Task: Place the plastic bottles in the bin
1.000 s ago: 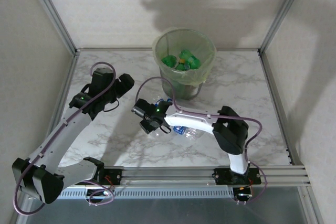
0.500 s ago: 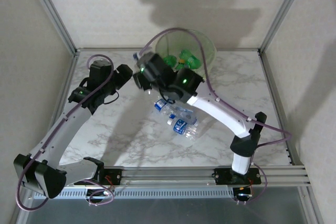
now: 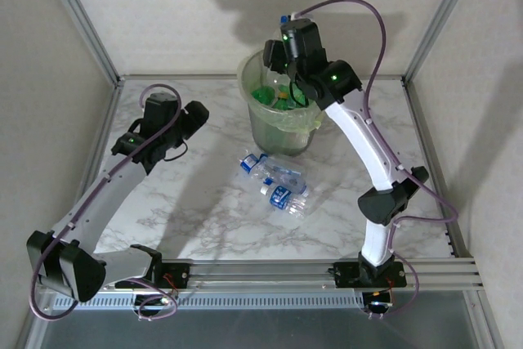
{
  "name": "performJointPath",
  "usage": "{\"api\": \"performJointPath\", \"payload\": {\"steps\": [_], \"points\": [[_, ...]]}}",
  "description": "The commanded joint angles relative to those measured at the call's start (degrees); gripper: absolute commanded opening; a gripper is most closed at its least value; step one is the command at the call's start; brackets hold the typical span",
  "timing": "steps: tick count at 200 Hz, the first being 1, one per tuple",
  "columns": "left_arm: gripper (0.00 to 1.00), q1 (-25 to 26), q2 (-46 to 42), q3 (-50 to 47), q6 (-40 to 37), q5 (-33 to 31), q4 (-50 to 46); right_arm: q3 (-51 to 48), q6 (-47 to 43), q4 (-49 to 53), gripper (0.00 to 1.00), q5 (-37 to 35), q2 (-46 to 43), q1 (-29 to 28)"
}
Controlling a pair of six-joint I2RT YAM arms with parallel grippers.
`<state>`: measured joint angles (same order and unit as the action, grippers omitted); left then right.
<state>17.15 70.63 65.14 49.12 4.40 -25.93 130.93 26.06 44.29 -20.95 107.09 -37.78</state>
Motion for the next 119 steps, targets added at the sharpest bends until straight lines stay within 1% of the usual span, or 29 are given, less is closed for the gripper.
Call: {"api": "performJointPath", "payload": {"steps": [1, 15, 42, 51, 66, 80, 95, 119], "points": [[0.81, -0.33, 1.17, -1.99, -0.01, 1.99, 1.59, 0.06, 3.25, -4.78, 0.53, 3.92, 1.58, 2.56], [0.81, -0.36, 1.13, -3.11, 0.68, 2.27, 2.66, 1.08, 4.60, -4.40, 0.53, 4.90, 3.60, 4.42], [0.81, -0.36, 1.76, -4.30, 1.14, 2.61, 3.51, 1.24, 7.59, -4.98, 0.55, 10.09, 7.07, 7.26], [0.82, -0.40, 2.11, -4.49, 1.34, 3.00, 3.60, 1.25, 8.33, -5.45, 0.59, 11.71, 8.04, 7.66], [0.82, -0.37, 2.62, -4.72, 1.46, 3.78, 3.78, 1.42, 9.09, -6.36, 0.71, 13.51, 9.48, 7.68], [0.84, -0.28, 3.01, -4.72, 1.37, 4.20, 3.72, 2.40, 9.71, -6.34, 0.80, 14.22, 10.71, 7.68], [0.86, -0.29, 3.18, -5.07, 1.40, 4.55, 3.84, 3.30, 10.14, -6.39, 0.84, 14.76, 11.51, 7.84], [0.89, -0.32, 2.99, -6.09, 1.88, 4.53, 3.71, 4.38, 10.24, -6.46, 0.85, 15.23, 11.58, 7.85]]}}
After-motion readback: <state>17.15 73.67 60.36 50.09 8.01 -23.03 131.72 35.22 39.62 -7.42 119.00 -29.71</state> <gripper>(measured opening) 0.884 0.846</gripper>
